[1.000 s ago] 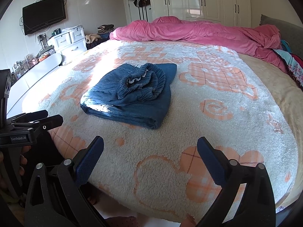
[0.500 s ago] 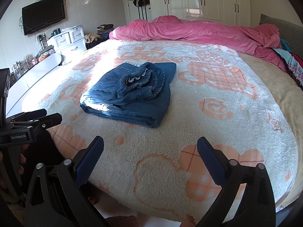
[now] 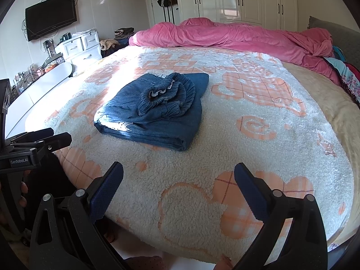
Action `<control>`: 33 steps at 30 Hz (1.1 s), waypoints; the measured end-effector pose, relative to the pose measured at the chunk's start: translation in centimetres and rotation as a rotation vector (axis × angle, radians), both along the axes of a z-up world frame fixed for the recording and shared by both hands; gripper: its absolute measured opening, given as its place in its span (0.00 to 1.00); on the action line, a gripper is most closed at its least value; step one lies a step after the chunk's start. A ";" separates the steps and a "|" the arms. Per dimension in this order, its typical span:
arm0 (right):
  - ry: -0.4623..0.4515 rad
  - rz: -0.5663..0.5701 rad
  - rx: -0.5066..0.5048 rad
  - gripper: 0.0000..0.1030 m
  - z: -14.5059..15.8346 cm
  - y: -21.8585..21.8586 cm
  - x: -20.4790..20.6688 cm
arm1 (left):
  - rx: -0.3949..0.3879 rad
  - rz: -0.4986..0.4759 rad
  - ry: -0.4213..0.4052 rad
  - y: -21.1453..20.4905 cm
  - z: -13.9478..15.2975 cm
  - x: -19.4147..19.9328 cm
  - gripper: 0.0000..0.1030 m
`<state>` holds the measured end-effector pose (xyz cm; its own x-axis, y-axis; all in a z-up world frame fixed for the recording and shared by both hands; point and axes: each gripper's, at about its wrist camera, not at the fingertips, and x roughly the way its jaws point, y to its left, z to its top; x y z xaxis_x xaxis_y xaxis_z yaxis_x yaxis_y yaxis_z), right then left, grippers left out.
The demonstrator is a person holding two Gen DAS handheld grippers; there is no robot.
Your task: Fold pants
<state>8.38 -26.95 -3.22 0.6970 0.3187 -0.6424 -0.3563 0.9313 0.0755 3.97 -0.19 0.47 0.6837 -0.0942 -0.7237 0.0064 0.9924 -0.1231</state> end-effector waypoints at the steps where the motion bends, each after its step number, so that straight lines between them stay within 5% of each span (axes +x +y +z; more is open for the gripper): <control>1: 0.001 -0.001 0.000 0.96 0.0 0.0 0.0 | 0.000 0.001 0.000 0.0 0.0 0.0 0.91; 24: 0.004 -0.028 -0.015 0.96 0.0 -0.4 0.2 | -0.015 0.012 0.013 0.5 -0.2 0.2 0.91; 33: 0.009 -0.055 -0.030 0.96 -0.2 -0.8 0.7 | 0.034 0.052 0.031 0.9 -0.6 0.7 0.91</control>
<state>9.05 -27.77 -3.43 0.7073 0.2606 -0.6571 -0.3041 0.9513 0.0499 4.68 0.70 -0.17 0.6639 -0.0344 -0.7470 -0.0482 0.9949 -0.0886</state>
